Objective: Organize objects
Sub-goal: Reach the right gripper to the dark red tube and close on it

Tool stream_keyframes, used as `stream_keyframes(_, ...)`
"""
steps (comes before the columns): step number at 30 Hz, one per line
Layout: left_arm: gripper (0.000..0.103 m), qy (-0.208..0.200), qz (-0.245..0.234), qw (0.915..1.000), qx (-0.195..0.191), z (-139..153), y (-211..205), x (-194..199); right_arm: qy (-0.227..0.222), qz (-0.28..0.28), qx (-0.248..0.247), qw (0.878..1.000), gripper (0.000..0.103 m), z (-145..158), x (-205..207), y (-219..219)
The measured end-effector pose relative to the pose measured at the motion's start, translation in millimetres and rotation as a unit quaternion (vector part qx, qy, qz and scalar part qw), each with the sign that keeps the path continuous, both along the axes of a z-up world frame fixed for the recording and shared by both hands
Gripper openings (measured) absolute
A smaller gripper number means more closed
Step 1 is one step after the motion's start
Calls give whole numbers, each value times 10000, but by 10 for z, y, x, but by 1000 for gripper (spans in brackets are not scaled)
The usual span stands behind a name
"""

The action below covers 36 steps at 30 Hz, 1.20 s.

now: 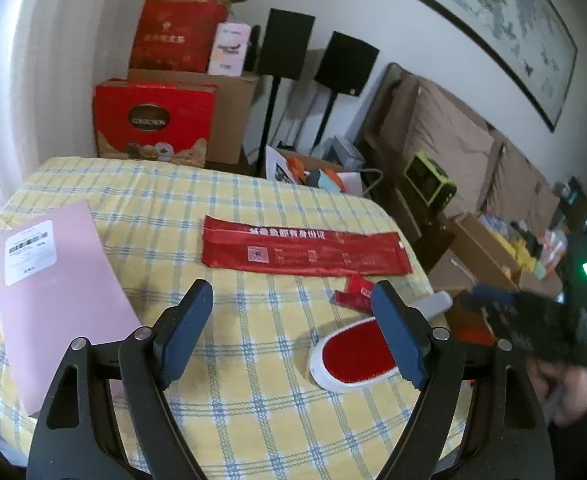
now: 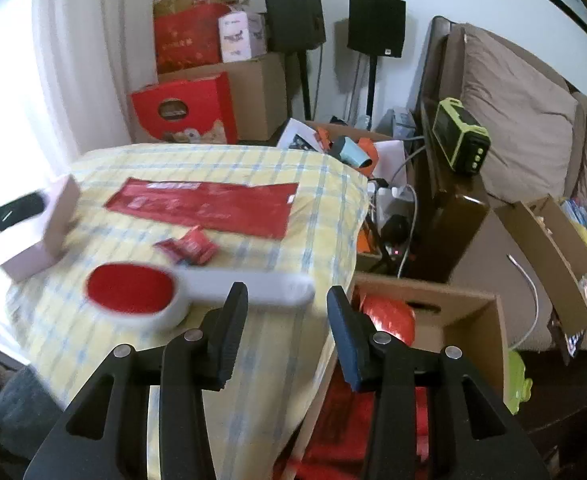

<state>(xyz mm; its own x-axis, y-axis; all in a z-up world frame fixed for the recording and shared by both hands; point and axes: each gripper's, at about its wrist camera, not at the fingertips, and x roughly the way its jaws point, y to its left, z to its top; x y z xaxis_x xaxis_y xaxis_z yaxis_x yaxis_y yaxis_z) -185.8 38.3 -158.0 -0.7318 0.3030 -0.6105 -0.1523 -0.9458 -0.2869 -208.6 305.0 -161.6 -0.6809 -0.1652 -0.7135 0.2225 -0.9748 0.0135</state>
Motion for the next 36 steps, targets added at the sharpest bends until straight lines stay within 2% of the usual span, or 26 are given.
stream_keyframes(2,80,6,-21,10000,-34,-26,4,-3,11,-78,-35,10000,27,-43,-173,52)
stream_keyframes(5,80,-127,-41,9999,11,-110,-10,-68,-196,-195,-306,9991,17,-138,-422,158)
stream_keyframes(10,80,-546,-170,9983,64,-328,-6,-196,-672,-28,-388,9970,16,-287,-603,121)
stream_keyframes(13,79,-815,-295,9962,67,-450,41,-249,-978,113,-557,9936,14,-389,-546,60)
stream_keyframes(18,78,-972,-530,9938,140,-523,111,-266,-1152,372,-780,9896,13,-360,-371,-41)
stream_keyframes(22,77,-1183,-679,9905,164,-537,154,-271,-1280,835,-481,9871,13,-340,-212,-297)
stream_keyframes(26,77,-1045,-690,9919,213,-411,161,-234,-1186,1402,-200,9828,13,-271,-85,-614)
stream_keyframes(29,77,-998,-650,9927,199,-344,134,-222,-1048,1390,-58,9847,13,-265,-153,-739)
stream_keyframes(32,77,-997,-511,9936,134,-298,60,-226,-1121,1396,-239,9836,6,-305,-260,-857)
stream_keyframes(36,77,-949,-263,9949,229,-228,-97,-251,-1142,1640,-507,9785,6,-353,-266,-1156)
